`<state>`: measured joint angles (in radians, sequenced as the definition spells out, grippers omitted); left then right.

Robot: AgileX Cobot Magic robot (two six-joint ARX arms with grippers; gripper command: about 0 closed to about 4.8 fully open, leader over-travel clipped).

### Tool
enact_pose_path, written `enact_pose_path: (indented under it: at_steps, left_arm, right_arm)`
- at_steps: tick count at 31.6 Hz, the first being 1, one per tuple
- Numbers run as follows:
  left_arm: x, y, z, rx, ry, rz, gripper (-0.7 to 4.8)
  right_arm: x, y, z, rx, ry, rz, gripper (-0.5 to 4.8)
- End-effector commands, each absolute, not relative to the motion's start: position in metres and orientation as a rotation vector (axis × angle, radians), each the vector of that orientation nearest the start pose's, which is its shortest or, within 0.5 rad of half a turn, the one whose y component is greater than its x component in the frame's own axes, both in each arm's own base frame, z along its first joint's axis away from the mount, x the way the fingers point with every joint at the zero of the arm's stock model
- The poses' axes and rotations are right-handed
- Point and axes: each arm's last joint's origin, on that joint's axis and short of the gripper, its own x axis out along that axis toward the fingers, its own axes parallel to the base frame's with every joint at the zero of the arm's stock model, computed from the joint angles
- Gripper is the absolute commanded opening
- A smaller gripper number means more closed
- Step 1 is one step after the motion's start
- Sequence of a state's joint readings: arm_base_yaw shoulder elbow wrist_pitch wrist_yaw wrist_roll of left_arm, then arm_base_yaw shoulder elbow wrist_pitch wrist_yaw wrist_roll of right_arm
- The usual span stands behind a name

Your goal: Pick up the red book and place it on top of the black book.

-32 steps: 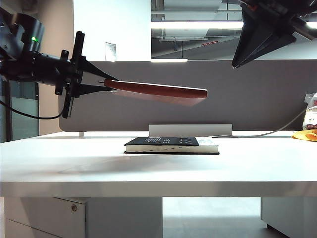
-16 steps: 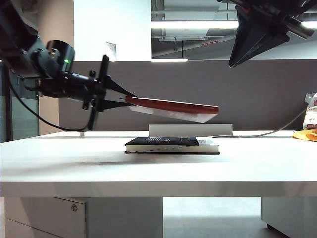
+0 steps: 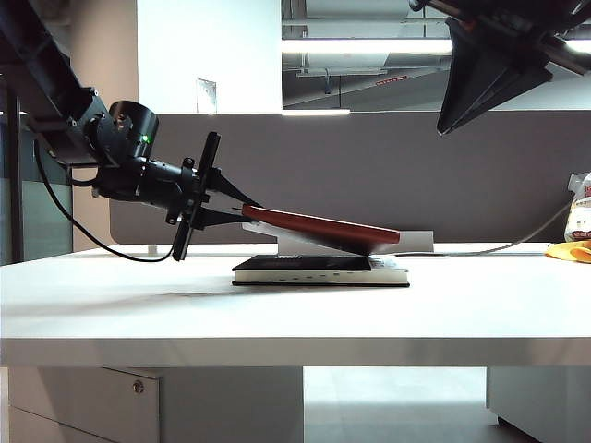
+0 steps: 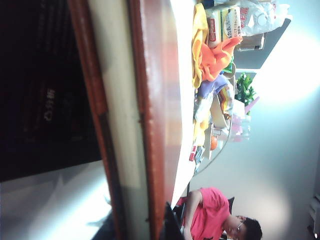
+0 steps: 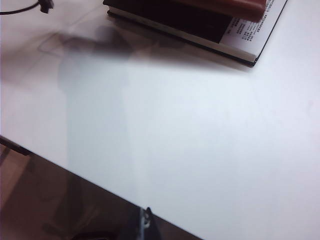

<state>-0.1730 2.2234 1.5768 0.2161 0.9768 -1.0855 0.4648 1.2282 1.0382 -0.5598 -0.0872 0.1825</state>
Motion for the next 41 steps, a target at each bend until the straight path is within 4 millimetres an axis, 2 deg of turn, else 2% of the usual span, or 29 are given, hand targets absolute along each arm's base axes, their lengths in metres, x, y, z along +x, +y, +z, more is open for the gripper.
enact_pose_path:
  at_steps: [1,7,27,29,33,41]
  left_arm:
    - [0.4813,-0.1107,0.1910,-1.080,0.950,-0.880,-0.06]
    - [0.4874,-0.1117,0.1920,-1.077,0.964,-0.868,-0.06]
    - [0.4861,-0.1103,0.1847,-0.990,0.958,-0.785,-0.06]
    - [0.4860,-0.1103,0.1846,-0.984,0.955,-0.789,0.08]
    - [0.4860,-0.1103,0.1847,-0.971,0.949,-0.795,0.89]
    - [0.4863,-0.1102,0.1848,-0.928,0.922,-0.808,0.99]
  right_arm:
    - [0.2256,0.1162,0.3022,0.031,0.774,0.455,-0.03]
    - [0.2257,0.1162,0.3024,0.031,0.772,0.454,-0.03]
    - [0.2269,0.1167,0.3110,0.037,0.745,0.455,-0.03]
    - [0.2269,0.1167,0.3109,0.037,0.746,0.455,-0.03]
    - [0.2267,0.1166,0.3107,0.037,0.748,0.455,-0.03]
    - [0.2262,0.1163,0.3100,0.035,0.758,0.453,-0.03]
